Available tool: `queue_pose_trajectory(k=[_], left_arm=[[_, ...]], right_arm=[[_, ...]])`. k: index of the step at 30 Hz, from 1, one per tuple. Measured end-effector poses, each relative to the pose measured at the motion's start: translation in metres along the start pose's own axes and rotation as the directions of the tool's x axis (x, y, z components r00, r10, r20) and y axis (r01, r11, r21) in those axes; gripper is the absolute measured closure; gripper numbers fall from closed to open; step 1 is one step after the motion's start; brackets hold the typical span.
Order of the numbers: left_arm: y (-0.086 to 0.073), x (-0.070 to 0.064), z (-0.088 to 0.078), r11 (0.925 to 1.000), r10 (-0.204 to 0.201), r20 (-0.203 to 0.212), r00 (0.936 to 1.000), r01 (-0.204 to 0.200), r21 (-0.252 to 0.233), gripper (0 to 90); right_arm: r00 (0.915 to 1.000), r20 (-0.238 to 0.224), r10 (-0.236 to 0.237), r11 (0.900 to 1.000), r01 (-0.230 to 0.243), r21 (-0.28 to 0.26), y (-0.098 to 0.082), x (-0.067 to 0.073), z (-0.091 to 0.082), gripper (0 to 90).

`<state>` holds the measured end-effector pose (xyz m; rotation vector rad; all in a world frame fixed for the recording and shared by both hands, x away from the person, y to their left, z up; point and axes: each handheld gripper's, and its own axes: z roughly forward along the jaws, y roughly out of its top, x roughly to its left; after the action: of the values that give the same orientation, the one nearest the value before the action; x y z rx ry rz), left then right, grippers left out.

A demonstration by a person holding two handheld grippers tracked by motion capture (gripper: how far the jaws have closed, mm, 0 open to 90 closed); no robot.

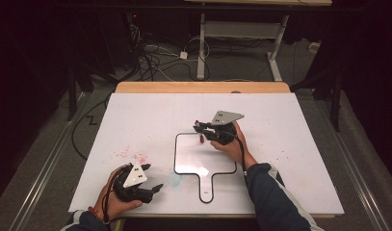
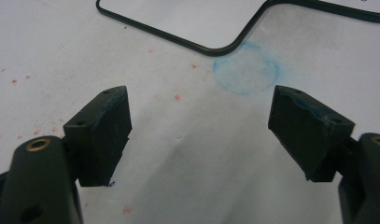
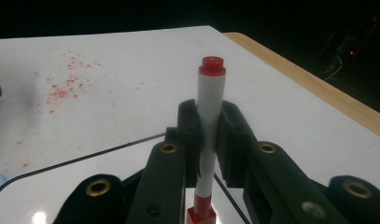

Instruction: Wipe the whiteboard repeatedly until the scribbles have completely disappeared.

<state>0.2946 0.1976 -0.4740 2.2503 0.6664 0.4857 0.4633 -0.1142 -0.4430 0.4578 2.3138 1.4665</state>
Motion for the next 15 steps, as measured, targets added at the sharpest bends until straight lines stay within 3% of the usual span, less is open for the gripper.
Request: queue_pose_trajectory(k=[15], left_arm=[[0.000, -0.001, 0.000, 1.0000, -0.002, 0.000, 1.0000, 0.002, 0.007, 20.2]], right_arm=[[0.9977, 0.068, 0.009, 0.999, -0.012, 0.035, -0.014, -0.017, -0.037, 81.6]])
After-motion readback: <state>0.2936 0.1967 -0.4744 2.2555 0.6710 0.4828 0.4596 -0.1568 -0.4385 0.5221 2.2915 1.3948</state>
